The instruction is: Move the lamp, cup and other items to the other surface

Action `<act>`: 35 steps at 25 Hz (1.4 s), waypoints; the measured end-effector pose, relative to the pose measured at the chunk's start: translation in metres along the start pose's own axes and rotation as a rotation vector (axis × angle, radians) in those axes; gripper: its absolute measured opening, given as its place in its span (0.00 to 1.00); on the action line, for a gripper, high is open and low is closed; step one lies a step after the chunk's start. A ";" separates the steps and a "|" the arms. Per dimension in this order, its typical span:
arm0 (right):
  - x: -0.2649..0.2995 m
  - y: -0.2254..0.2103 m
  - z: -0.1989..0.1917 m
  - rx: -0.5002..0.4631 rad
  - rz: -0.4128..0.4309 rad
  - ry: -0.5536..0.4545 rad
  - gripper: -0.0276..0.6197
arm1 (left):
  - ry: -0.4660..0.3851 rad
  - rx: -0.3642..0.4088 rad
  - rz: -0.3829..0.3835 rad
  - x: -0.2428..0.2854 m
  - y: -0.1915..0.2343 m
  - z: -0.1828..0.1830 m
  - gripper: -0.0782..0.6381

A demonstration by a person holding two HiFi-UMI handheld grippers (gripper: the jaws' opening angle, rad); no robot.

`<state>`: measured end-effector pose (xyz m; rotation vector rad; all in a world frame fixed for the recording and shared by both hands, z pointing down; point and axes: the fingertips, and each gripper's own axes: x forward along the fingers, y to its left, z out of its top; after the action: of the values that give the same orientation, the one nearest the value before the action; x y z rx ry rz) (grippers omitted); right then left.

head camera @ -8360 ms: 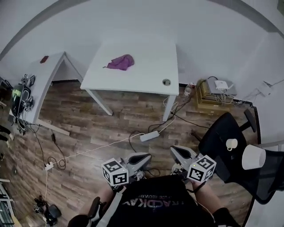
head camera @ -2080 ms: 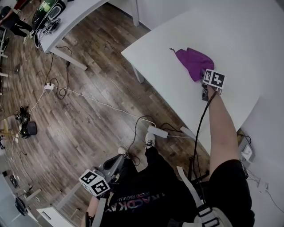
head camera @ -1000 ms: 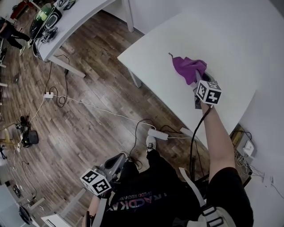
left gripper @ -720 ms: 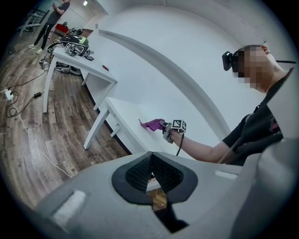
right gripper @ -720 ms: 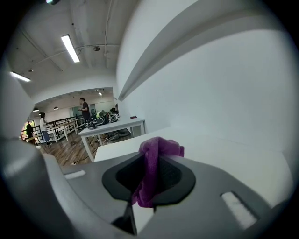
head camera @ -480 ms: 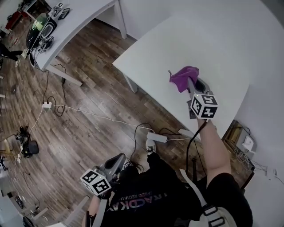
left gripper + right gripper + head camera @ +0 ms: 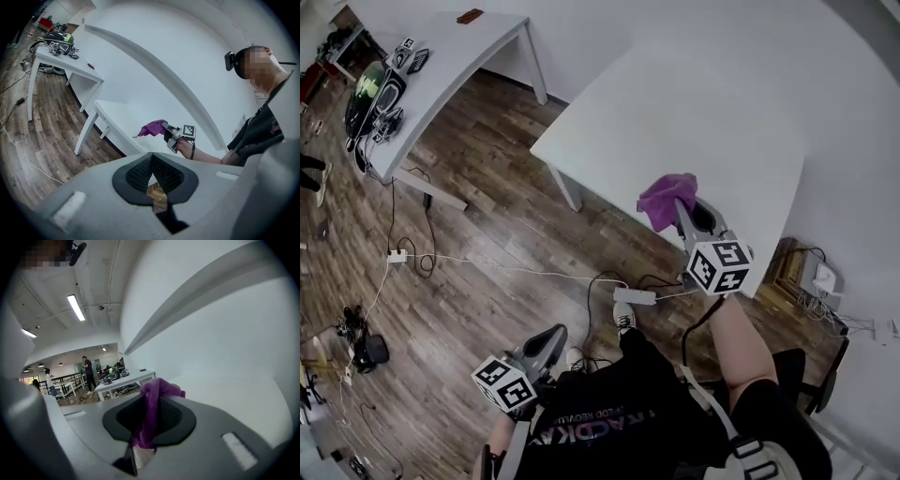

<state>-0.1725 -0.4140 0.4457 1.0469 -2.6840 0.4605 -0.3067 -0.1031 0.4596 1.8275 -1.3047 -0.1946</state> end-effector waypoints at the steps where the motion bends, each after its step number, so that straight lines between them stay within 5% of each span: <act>1: -0.008 0.010 0.000 0.003 -0.002 -0.005 0.13 | 0.004 0.010 -0.015 -0.005 0.000 0.003 0.11; 24: -0.182 0.235 -0.034 -0.015 0.033 -0.115 0.13 | 0.049 0.180 -0.238 -0.125 -0.016 -0.021 0.11; 35: -0.258 0.283 -0.066 0.040 -0.023 -0.144 0.13 | 0.140 0.218 -0.337 -0.144 -0.042 -0.062 0.11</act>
<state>-0.1748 -0.0340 0.3672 1.1623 -2.7948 0.4525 -0.3057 0.0543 0.4195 2.2000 -0.9449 -0.1038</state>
